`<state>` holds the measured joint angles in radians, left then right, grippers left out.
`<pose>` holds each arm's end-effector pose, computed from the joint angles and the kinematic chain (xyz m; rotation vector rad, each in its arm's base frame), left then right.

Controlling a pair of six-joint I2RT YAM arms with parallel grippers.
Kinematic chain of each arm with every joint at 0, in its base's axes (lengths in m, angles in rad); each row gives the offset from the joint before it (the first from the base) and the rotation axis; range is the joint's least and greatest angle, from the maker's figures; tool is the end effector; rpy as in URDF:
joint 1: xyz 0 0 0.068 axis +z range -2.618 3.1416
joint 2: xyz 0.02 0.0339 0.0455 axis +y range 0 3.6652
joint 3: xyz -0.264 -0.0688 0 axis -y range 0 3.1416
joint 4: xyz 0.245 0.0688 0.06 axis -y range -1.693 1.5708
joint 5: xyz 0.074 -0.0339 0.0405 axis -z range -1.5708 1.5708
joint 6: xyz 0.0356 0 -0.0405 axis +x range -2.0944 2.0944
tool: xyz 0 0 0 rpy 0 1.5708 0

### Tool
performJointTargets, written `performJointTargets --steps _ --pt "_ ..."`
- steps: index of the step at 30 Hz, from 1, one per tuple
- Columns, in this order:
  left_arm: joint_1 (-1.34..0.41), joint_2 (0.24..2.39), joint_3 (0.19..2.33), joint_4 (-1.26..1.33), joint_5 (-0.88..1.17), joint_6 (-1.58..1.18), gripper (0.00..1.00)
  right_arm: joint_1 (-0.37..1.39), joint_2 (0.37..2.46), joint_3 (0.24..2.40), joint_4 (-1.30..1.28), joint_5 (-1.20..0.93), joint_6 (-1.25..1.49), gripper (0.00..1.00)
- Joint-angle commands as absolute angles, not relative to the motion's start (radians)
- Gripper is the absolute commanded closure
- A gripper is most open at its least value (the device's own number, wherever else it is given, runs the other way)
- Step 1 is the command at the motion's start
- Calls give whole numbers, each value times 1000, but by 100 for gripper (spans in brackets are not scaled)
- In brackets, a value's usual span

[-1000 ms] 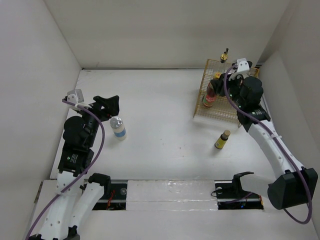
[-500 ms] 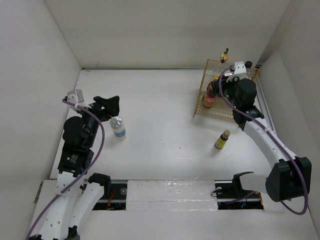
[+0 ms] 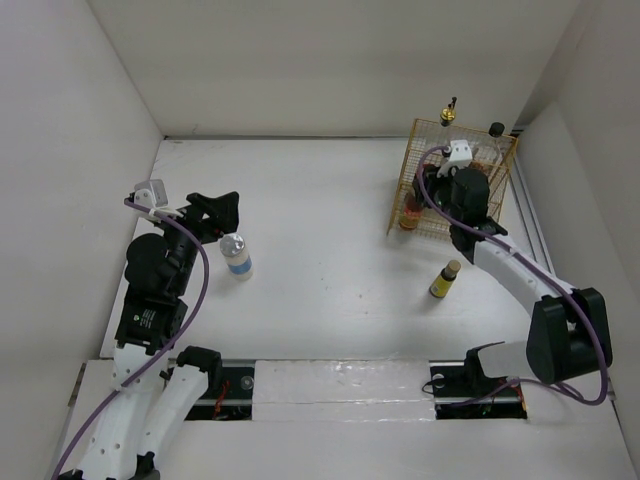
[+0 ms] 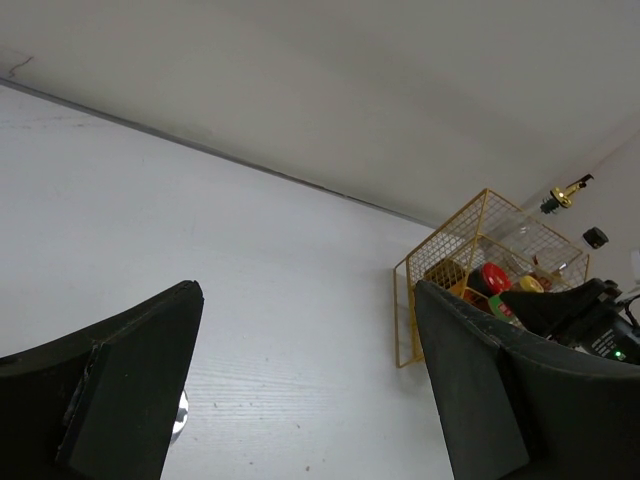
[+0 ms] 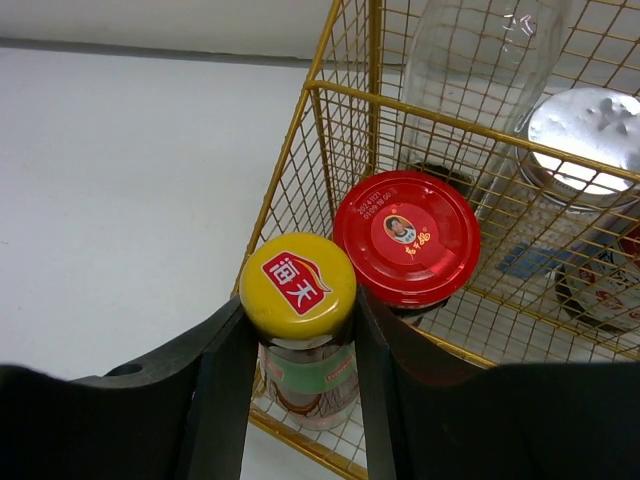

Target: Organize the condiment bottles

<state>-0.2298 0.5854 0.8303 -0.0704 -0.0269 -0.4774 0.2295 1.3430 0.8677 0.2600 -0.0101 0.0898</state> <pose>0.1278 -0.0289 0.3960 -0.1979 1.4062 -0.5680 0.3045 0.0715 0.2885 -0.1324 1.7874 0.2383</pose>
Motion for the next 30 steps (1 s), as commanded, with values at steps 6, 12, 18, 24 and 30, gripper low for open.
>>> performJointTargets --steps 6,12,18,24,30 --pt "-238 586 822 -15 -18 -472 17 253 1308 850 397 31 117 34" --pt "-238 577 822 -15 -17 -472 17 253 1263 873 353 49 117 20" --pt "-238 575 822 -15 -20 -472 17 273 1238 911 319 72 117 18" --pt "-238 575 822 -26 -41 -472 17 374 1174 922 301 86 127 32" --pt "-238 572 822 -35 -66 -482 18 637 1333 963 382 -96 103 62"
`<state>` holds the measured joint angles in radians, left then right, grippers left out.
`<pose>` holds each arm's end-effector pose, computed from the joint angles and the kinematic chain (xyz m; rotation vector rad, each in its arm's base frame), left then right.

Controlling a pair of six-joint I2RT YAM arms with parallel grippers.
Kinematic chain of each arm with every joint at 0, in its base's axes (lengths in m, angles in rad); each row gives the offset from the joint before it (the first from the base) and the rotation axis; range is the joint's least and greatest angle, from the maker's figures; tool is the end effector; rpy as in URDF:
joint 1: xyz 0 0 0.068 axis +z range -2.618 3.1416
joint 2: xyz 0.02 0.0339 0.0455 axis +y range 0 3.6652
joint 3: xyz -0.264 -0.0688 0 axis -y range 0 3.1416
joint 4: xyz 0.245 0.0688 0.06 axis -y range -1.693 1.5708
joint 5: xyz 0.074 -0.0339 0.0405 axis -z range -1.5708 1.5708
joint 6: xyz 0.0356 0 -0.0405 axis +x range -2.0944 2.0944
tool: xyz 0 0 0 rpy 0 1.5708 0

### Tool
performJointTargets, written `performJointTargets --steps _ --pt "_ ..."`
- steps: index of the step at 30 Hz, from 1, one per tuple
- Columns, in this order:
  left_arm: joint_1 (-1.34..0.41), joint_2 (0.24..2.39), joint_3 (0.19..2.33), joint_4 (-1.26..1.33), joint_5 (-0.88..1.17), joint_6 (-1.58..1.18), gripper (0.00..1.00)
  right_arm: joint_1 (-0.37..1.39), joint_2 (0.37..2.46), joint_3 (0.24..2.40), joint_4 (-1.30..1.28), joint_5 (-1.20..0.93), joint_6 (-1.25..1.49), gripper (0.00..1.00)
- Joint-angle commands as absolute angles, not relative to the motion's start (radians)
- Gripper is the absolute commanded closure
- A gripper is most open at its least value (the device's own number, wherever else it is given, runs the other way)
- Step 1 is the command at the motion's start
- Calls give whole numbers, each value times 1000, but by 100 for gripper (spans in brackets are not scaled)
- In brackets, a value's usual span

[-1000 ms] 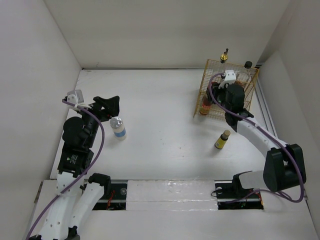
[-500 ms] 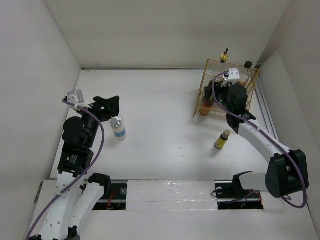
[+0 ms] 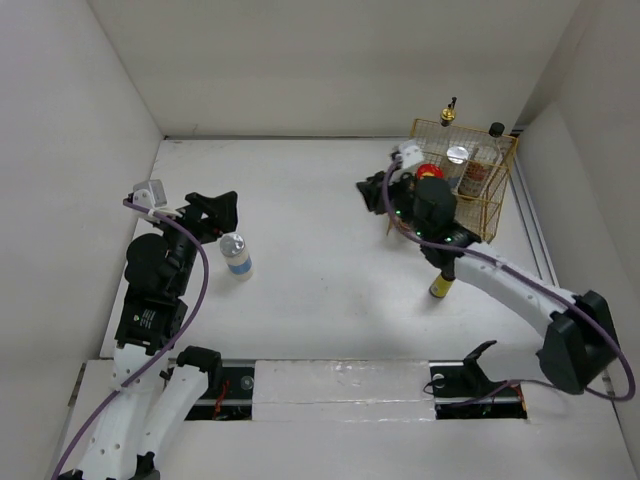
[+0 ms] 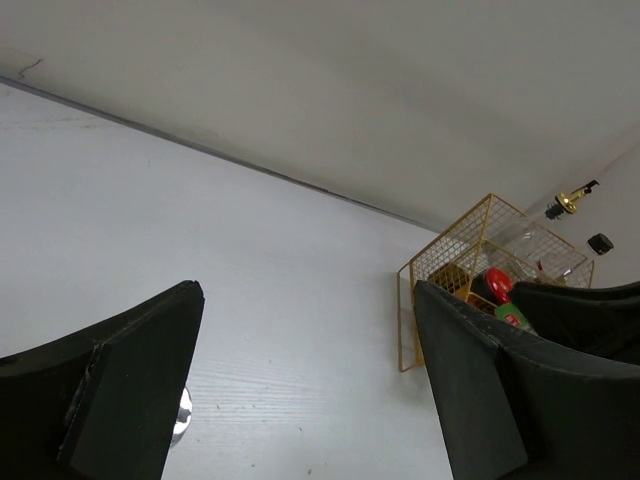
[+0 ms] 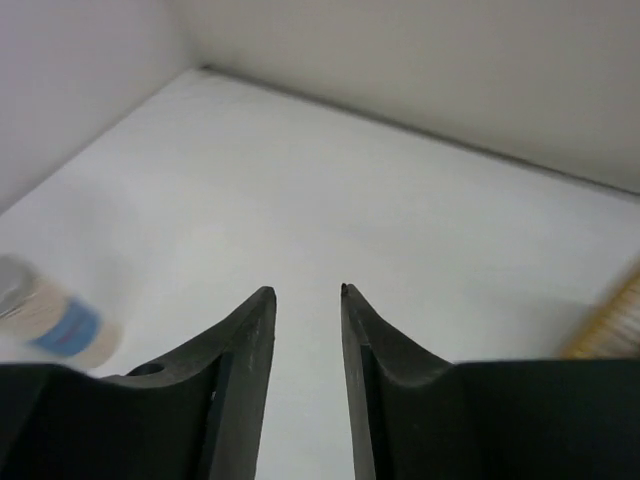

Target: Organize the condiment bottles

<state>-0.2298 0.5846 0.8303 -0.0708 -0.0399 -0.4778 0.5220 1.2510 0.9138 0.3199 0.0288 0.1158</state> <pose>0.1277 -0.0284 0.3960 -0.2089 1.4036 -0.5594 0.2585 0.1475 0.3378 -0.3021 1.5796 0.4735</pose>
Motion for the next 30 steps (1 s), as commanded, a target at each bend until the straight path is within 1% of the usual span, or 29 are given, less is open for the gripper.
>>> performJointTargets --steps 1,2,3,4,5,6,7,9,11,14,23,25,27,29,30 --pt "-238 572 822 -35 -66 -482 18 670 1373 994 382 -124 89 62" --pt "-238 572 822 -35 -66 -482 18 698 1456 1012 411 -159 77 57" --pt "-238 572 822 -35 -66 -482 18 724 1498 1032 420 -243 60 50" --pt "-238 572 822 -35 -66 -482 18 773 1537 1070 429 -270 46 33" --pt "-238 562 822 -35 -66 -482 18 797 1605 1093 430 -288 26 24" --pt "-238 561 822 -35 -80 -482 18 819 1638 1117 430 -313 12 17" --pt "-238 561 831 -47 -89 -491 18 856 1667 1138 430 -358 -1 8" --pt "-238 561 831 -57 -100 -491 18 887 1747 1184 469 -383 -12 3" --pt "-238 529 831 -57 -129 -491 18 908 1801 1221 486 -457 -23 0" --pt "-238 520 831 -66 -166 -500 18 931 1908 1308 499 -532 -23 0" --pt "-238 531 831 -66 -143 -500 17 959 2172 1600 410 -541 -5 0" --pt "-238 520 831 -52 -143 -500 17 959 2201 1659 399 -555 -5 0" --pt "-238 529 831 -52 -143 -491 17 971 2212 1669 399 -555 6 0" --pt "-238 529 831 -52 -123 -491 17 982 2212 1678 410 -517 6 6" --pt "-238 529 831 -40 -123 -491 17 991 2212 1678 422 -506 18 15"
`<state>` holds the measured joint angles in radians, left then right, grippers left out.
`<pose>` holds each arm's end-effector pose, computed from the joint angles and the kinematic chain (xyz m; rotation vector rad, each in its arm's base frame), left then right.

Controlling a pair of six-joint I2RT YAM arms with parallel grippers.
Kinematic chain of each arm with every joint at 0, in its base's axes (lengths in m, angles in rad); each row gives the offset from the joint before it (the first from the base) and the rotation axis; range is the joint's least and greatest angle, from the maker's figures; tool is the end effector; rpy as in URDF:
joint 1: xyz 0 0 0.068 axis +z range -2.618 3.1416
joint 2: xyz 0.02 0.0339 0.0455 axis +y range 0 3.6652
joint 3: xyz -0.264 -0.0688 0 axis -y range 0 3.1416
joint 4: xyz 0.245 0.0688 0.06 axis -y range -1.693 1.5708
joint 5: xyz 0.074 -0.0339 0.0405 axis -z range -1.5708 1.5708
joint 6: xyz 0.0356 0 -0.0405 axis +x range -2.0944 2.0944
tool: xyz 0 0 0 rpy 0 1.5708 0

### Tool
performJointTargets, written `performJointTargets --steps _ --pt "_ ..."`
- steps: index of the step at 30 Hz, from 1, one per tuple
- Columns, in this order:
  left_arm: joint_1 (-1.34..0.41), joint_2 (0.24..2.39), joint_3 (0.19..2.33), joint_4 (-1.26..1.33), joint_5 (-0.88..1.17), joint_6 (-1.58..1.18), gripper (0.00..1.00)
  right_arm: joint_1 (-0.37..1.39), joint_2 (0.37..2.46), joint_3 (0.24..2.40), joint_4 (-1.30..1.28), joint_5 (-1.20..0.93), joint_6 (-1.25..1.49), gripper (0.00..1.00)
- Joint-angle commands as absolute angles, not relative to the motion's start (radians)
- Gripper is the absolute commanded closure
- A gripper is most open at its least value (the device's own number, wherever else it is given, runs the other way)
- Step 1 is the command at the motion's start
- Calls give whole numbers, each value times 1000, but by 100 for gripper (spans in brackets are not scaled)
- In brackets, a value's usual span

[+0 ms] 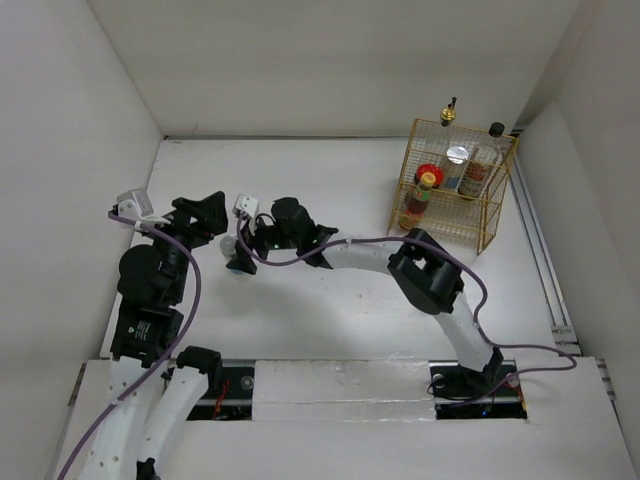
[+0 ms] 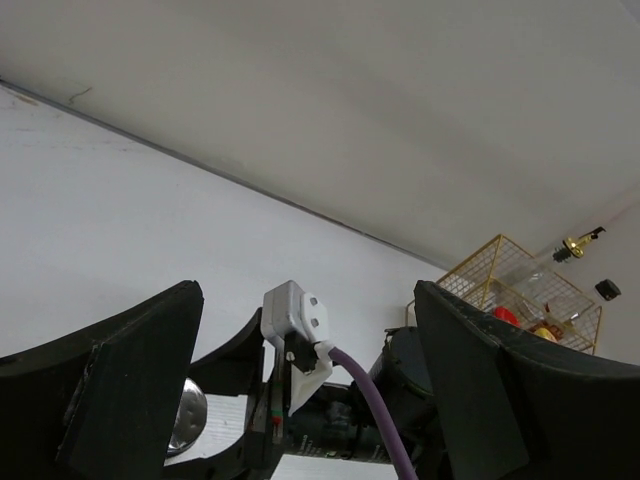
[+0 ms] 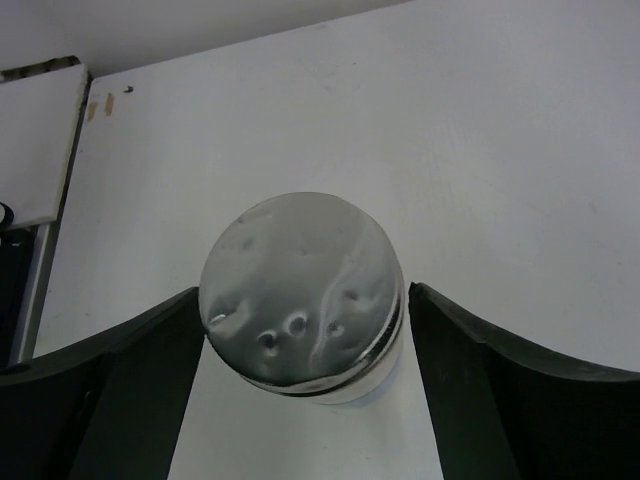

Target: Organize the condiment bottles

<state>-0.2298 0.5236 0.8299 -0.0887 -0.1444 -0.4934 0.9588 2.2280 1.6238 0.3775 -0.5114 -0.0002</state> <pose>0.1117 -0.0209 0.4002 -0.3020 1.3401 -0.5102 0.2841 0.4351 0.2091 -1.2128 1.4858 1.1245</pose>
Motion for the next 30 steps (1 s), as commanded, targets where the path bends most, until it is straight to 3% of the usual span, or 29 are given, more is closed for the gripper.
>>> performJointTargets --steps 1,4,7,12,18,23,30 --pt "-238 529 831 -40 -123 -491 17 991 2212 1678 431 -497 18 15" --pt "-238 538 831 -49 -123 -491 17 991 2194 1641 521 -477 73 39" --pt "-238 529 822 -38 -103 -491 17 991 2129 1583 587 -453 87 53" --pt "-238 541 822 -38 -89 -491 17 964 1945 1438 658 -399 98 55" --pt "-238 541 822 -38 -89 -491 17 844 1558 1146 698 -312 89 58" --pt "-238 529 822 -38 -104 -482 17 628 1219 924 562 -115 133 62" --pt "-238 555 822 -38 -80 -482 17 447 913 781 384 80 161 62"
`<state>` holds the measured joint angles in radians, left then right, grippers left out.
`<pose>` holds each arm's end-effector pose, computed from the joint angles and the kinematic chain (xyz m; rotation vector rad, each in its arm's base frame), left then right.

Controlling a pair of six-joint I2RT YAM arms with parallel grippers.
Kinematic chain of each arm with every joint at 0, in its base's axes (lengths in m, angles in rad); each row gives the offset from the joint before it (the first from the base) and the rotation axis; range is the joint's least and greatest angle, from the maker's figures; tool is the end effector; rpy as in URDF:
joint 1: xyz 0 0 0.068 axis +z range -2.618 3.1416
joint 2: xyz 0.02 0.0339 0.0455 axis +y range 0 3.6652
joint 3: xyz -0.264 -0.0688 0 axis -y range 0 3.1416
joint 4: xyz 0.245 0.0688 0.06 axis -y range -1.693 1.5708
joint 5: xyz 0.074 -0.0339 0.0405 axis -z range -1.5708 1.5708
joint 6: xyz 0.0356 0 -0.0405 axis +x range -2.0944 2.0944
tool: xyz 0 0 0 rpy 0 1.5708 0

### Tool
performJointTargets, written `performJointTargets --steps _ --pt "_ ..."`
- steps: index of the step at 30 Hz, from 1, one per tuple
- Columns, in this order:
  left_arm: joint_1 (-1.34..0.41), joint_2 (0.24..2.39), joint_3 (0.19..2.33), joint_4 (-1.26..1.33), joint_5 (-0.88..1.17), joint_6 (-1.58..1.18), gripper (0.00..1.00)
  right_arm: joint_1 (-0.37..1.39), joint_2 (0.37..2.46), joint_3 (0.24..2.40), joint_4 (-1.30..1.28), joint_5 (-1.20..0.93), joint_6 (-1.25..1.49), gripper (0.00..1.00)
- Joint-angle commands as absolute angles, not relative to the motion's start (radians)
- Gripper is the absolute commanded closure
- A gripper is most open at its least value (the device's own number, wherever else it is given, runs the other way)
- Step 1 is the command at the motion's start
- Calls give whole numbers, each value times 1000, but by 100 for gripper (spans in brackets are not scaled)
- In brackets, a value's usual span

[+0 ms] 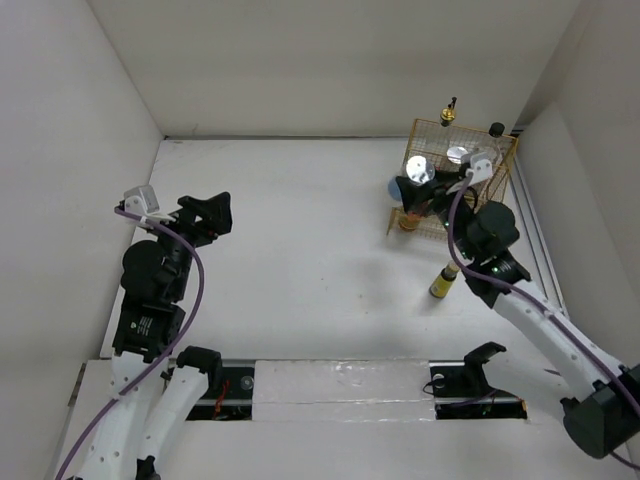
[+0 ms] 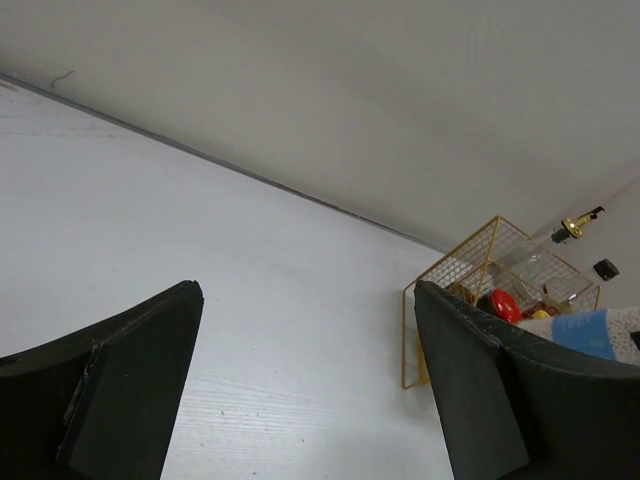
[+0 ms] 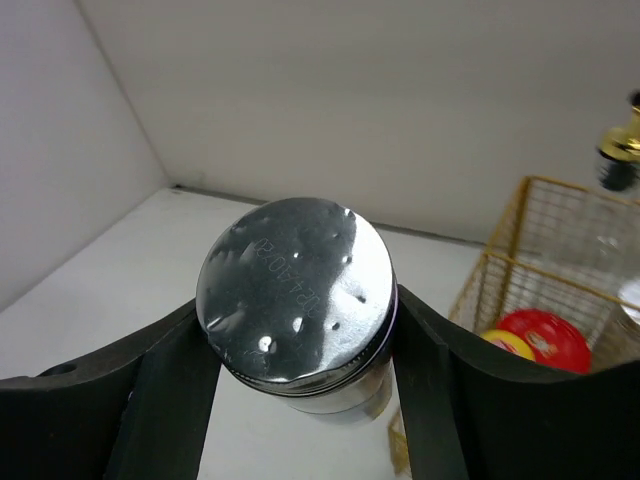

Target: Organize the condiment bottles

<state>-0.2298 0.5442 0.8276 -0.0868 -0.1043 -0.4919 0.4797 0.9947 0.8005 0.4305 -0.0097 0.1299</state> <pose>0.1176 -0.0237 0.3977 -0.2698 1.3692 -0.5313 0.2081 0.1086 0.3721 -0.2437 1.3311 0.5217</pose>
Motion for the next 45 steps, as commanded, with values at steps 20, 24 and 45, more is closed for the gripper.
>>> performJointTargets --steps 20,24,45 --pt "-238 563 822 -29 -57 -482 17 206 949 845 166 202 173 63" --pt "-238 572 822 -29 -57 -482 17 163 1014 845 253 184 173 63" --pt "-238 594 822 -29 -38 -482 17 124 1190 680 453 201 256 60"
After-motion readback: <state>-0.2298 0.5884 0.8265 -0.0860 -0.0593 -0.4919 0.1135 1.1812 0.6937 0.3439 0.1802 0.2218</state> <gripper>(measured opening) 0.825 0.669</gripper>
